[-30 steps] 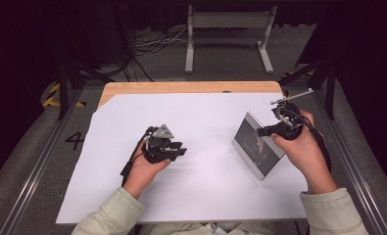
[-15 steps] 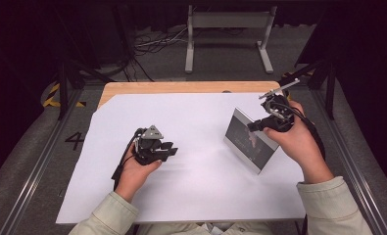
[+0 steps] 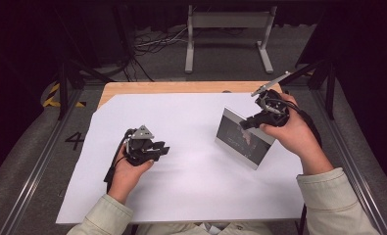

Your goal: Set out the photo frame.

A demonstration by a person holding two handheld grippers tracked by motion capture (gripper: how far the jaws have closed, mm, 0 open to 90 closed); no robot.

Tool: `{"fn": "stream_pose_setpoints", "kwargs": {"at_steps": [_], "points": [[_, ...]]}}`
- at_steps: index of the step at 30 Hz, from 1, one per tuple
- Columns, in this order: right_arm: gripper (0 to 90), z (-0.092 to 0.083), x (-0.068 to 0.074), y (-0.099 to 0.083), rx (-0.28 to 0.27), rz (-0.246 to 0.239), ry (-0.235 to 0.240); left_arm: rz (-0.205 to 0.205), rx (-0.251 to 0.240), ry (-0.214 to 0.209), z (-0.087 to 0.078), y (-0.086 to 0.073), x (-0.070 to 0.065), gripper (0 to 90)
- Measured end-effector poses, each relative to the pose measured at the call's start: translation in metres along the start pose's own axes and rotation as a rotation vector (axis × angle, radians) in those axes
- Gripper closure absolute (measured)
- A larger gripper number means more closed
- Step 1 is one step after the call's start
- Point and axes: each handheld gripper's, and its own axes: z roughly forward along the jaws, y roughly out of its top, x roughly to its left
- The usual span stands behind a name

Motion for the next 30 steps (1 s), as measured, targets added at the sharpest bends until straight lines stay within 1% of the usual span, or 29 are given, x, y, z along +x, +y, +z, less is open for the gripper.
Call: {"fn": "stream_pose_setpoints", "kwargs": {"at_steps": [5, 11, 12, 14, 20, 21, 22, 27, 30], "points": [[84.0, 0.003, 0.002, 0.004, 0.012, -0.061, 0.022, 0.003, -0.004, 0.003, 0.000, 0.000, 0.001, 68.7], [84.0, 0.007, 0.004, 0.010, 0.027, -0.161, 0.084, 0.006, -0.008, 0.010, -0.001, 0.001, 0.003, 68.7], [84.0, 0.008, 0.005, 0.011, 0.030, -0.174, 0.092, 0.001, -0.007, 0.007, -0.001, 0.001, 0.003, 68.7], [84.0, 0.009, 0.006, 0.013, 0.033, -0.208, 0.110, 0.010, -0.007, 0.013, -0.002, 0.001, 0.004, 68.7], [84.0, 0.017, 0.007, 0.019, 0.051, -0.293, 0.167, -0.003, -0.010, 0.005, -0.001, 0.001, 0.004, 68.7], [84.0, 0.018, 0.007, 0.019, 0.055, -0.314, 0.184, -0.002, -0.010, 0.007, -0.001, 0.001, 0.004, 68.7], [84.0, 0.019, 0.008, 0.020, 0.058, -0.320, 0.190, -0.003, -0.010, 0.007, -0.001, 0.001, 0.005, 68.7], [84.0, 0.026, 0.010, 0.024, 0.073, -0.421, 0.231, -0.008, -0.008, 0.005, -0.001, 0.001, 0.005, 68.7], [84.0, 0.031, 0.011, 0.026, 0.086, -0.456, 0.255, -0.007, -0.008, 0.007, -0.001, 0.001, 0.006, 68.6]]}}
